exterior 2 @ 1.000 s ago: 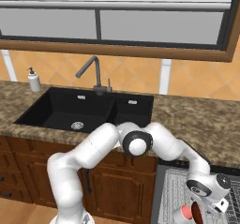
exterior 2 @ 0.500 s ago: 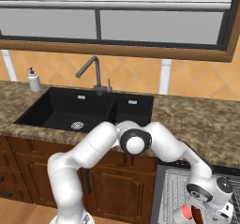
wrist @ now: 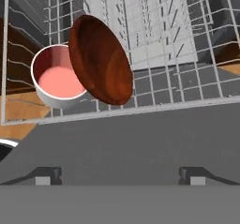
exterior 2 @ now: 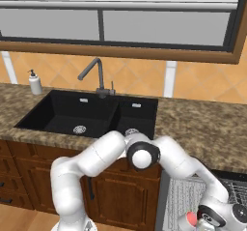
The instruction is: Pick up the cup and bowl from the counter, place them in the dishwasher, and close the dishwasher door.
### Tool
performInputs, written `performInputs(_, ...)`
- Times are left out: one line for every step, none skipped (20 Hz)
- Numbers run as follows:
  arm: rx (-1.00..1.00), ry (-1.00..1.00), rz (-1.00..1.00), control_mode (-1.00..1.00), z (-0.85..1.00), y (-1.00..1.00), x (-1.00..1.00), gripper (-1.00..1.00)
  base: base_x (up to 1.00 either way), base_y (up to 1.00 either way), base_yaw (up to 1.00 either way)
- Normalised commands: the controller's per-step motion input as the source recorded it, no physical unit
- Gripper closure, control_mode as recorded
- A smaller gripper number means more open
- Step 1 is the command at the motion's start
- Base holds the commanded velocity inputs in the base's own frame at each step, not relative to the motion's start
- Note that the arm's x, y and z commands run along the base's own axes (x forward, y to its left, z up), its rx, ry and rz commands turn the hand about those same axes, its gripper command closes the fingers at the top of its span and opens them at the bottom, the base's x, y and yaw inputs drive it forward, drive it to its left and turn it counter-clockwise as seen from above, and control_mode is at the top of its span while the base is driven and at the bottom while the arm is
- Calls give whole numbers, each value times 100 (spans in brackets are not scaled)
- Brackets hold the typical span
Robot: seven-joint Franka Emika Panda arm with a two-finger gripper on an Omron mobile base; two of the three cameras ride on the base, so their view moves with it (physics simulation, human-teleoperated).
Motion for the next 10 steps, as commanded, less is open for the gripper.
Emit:
performInputs(-13,9,13,-100,-41,0,1,-100,0,0,0)
performInputs(-12,5,12,-100,-46,0,0,-100,0,0,0)
performInputs(-12,5,11,-100,-54,0,0,-100,0,0,0)
performInputs(-13,6,11,-100,-66,2,0,-100,0,0,0)
performInputs(-12,10,10,-100,-64,5,1,-100,0,0,0)
performInputs(-9,9,5,-100,-48,6,19,-100,0,0,0)
performInputs(-4,7,0,-100,-43,0,17,-100,0,0,0)
performInputs(0,3,0,-100,-48,0,24,-100,0,0,0)
performInputs(0,0,0,-100,-54,0,29,-100,0,0,0)
performInputs(0,0,0,-100,-57,0,33,-100,0,0,0)
